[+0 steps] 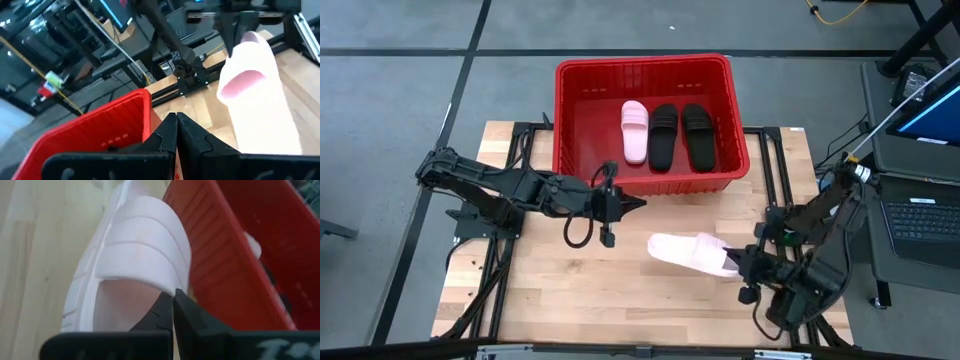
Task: Pick and place slides into bin
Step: Put the pink slide into the bin
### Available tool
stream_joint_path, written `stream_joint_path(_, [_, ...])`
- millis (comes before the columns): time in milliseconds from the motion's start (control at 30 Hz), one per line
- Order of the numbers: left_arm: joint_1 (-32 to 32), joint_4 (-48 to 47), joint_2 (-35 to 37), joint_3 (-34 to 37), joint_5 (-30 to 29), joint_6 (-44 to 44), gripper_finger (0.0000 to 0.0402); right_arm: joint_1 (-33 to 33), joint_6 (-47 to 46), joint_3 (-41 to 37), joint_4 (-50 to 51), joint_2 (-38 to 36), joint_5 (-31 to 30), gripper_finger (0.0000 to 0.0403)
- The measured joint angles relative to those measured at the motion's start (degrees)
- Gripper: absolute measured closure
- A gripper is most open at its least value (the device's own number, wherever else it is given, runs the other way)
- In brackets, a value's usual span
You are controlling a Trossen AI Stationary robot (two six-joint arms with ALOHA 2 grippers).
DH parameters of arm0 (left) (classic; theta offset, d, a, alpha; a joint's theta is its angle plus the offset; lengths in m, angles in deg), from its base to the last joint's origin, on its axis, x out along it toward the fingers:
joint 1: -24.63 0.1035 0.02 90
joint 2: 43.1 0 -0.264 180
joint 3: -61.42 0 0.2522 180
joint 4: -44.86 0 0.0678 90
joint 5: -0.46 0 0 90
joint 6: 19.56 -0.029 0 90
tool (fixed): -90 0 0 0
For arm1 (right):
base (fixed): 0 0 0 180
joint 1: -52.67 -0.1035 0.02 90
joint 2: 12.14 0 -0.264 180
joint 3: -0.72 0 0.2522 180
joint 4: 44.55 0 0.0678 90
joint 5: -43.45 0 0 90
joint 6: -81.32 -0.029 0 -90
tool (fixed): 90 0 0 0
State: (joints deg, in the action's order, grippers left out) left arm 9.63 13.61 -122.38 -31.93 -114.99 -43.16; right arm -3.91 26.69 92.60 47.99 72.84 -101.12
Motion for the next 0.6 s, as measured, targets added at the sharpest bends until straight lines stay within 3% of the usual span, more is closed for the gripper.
stream_joint_path(233, [0.50,0.21,0.00,0.00,6.97,-6.13,0.0400,6.17,18.46,0.00,-10.13,-2.76,-0.46,0.0401])
stream_joint_path(433, [0.52,3.03,0.02,0.00,1.61,-6.29,0.0393,10.38,26.77,0.00,-15.30,-4.45,-0.45,0.0401])
stream_joint_path(600, [0.55,2.76,0.02,0.00,-0.25,-7.61,0.0362,12.83,32.60,0.00,-18.70,-5.01,-0.38,0.0401])
